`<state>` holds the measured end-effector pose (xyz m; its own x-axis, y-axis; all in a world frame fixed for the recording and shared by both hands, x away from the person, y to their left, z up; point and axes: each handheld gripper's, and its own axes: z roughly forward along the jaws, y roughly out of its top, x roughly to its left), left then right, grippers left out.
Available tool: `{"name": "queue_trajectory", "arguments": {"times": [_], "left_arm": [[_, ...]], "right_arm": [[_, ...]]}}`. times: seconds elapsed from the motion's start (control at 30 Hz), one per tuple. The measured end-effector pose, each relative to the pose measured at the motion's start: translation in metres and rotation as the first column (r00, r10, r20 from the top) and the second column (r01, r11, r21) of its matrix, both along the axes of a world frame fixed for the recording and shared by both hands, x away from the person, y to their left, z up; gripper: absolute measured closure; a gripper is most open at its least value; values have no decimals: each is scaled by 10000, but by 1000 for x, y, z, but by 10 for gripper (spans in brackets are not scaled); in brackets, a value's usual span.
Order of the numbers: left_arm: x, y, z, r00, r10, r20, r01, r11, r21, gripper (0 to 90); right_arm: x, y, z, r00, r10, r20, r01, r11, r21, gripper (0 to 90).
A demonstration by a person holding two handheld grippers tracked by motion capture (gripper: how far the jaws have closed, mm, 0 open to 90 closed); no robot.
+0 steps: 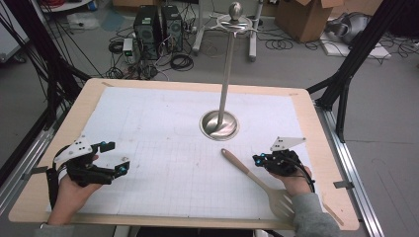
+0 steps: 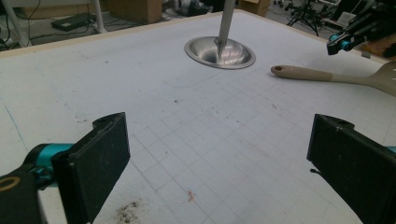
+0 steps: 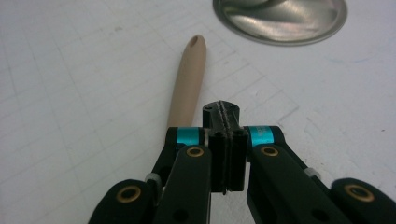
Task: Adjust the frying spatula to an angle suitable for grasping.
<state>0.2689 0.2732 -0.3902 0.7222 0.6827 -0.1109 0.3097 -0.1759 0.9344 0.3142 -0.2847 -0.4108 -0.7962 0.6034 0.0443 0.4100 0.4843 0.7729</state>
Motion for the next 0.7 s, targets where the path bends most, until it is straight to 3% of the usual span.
{"name": "queue_trajectory", "arguments": {"times": [0.3,0.37,0.43,0.53,0.6,0.7], "left_arm": [[3,-1,3,9999,-101,100,102,9999,-133,63],[4,-2,4,9998,-172,125,176,9995,-266,63],[4,-2,5,9997,-195,156,200,9994,-297,63],[5,-3,7,9996,-215,209,221,9993,-311,63],[5,-3,7,9996,-196,207,203,9992,-334,63],[5,-3,8,9995,-232,193,240,9989,-407,63]], "right_arm": [[-22,-6,19,9972,-645,378,623,9963,588,882],[-26,-7,21,9976,-657,228,635,9942,865,748],[-30,-6,24,9959,-869,240,849,9935,763,650],[-37,-3,29,9949,-814,596,776,9949,637,513],[-41,-2,33,9936,-905,679,847,9928,848,419],[-47,0,39,9920,-1031,726,951,9898,1060,352]]}}
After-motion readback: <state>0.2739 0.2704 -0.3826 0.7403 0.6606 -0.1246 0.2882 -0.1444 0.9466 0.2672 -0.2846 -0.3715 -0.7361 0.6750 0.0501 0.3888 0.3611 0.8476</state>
